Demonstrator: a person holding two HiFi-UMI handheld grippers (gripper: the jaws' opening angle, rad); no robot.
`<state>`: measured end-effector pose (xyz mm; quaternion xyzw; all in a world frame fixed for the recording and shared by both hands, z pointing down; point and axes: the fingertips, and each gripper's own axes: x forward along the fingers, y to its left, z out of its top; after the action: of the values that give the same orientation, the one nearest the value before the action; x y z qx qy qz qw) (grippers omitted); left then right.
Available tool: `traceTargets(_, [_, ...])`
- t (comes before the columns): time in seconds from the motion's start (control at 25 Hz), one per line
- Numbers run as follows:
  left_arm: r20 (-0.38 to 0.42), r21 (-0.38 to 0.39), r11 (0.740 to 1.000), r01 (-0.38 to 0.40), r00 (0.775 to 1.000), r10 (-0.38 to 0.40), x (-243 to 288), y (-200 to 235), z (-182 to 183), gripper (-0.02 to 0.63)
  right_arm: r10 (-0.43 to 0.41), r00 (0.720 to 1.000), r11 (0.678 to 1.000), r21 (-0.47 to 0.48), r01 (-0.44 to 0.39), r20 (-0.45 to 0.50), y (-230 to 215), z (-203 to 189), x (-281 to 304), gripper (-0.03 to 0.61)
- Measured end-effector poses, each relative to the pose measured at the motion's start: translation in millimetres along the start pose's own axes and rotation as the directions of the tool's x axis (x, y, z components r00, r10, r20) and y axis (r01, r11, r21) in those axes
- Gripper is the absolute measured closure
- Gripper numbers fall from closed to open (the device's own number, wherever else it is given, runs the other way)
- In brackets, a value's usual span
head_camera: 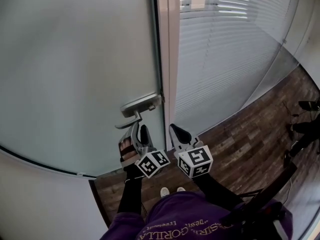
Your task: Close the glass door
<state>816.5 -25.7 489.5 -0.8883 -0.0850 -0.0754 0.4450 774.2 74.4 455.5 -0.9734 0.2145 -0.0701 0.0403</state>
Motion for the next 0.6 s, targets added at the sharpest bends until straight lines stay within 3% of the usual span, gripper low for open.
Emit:
traceTargets(0.12, [-0.006,-0.180,0.984,0.005,1.000,-0.007,-15.3,9.2,-6.1,0.495,0.018,1.000,1.000,-0.004,-0.018,-0.003,8.3,3.5,2.7,0.581])
traceTargets(0.16, [-0.012,-0.224,0.975,-0.012,1.000,0.010,-19.5,15.1,-8.9,0.575,0.022,1.000,1.000,-0.002,-0.022,-0.001,10.8,5.0,4.3,0.581])
traceTargets(0.2, [-0.017,-0.265,0.964,-0.025,1.000,0.021,-22.9,20.0,-11.8,0.614,0.028,1.000,1.000,-0.002,-0.028,0.001,13.3,6.4,5.9,0.581])
traceTargets(0.24, [-0.018,-0.312,0.950,-0.025,1.000,0.021,-25.7,22.8,-14.5,0.614,0.033,0.999,0.999,-0.003,-0.033,0.003,15.5,7.5,7.4,0.581])
traceTargets(0.32, [-0.006,-0.440,0.898,-0.003,1.000,0.001,-30.1,24.4,-20.5,0.614,0.043,0.999,0.999,-0.006,-0.043,0.005,19.4,8.0,10.4,0.582])
traceTargets(0.44, [0.014,-0.632,0.775,0.013,1.000,-0.005,-38.5,27.9,-29.5,0.614,0.050,0.999,0.999,-0.006,-0.050,0.001,23.1,6.3,14.2,0.581])
traceTargets(0.48, [0.014,-0.659,0.752,0.005,1.000,0.005,-42.1,30.3,-30.4,0.614,0.050,0.999,0.999,-0.007,-0.050,0.002,23.6,6.8,14.8,0.581])
traceTargets(0.6, [0.017,-0.665,0.747,-0.014,0.999,0.033,-49.4,34.5,-29.9,0.614,0.049,0.999,0.999,-0.014,-0.049,0.008,25.9,10.7,15.6,0.581])
